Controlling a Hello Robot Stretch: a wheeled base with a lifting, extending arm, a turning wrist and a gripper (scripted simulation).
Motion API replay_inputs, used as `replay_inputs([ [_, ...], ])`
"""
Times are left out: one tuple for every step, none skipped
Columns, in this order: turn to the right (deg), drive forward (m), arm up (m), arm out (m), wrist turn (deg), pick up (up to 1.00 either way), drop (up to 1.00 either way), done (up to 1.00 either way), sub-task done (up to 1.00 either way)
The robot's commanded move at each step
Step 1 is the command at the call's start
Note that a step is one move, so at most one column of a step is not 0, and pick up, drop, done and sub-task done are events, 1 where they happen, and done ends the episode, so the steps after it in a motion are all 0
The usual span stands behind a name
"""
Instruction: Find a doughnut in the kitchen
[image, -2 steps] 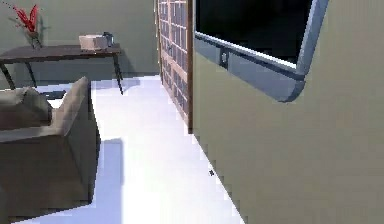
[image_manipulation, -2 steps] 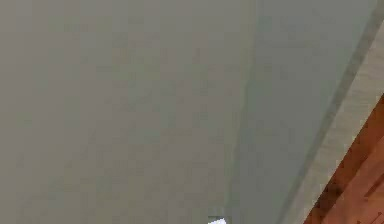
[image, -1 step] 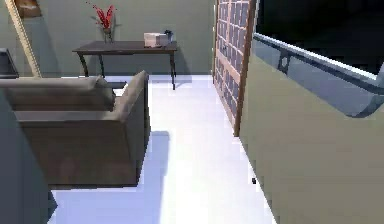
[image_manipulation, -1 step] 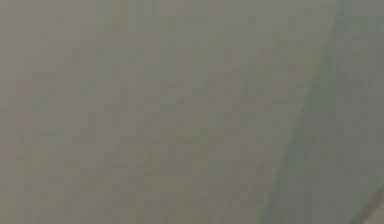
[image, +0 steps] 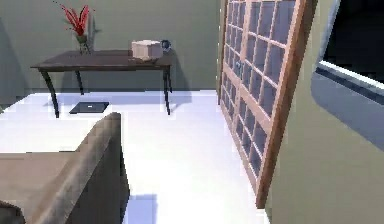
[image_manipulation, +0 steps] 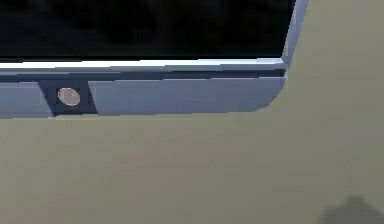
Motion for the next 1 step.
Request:
replay_inputs([
  [-27.0, 0.0, 0.0, 0.0, 0.0, 0.0, 0.0, 0.0, 0.0],
])
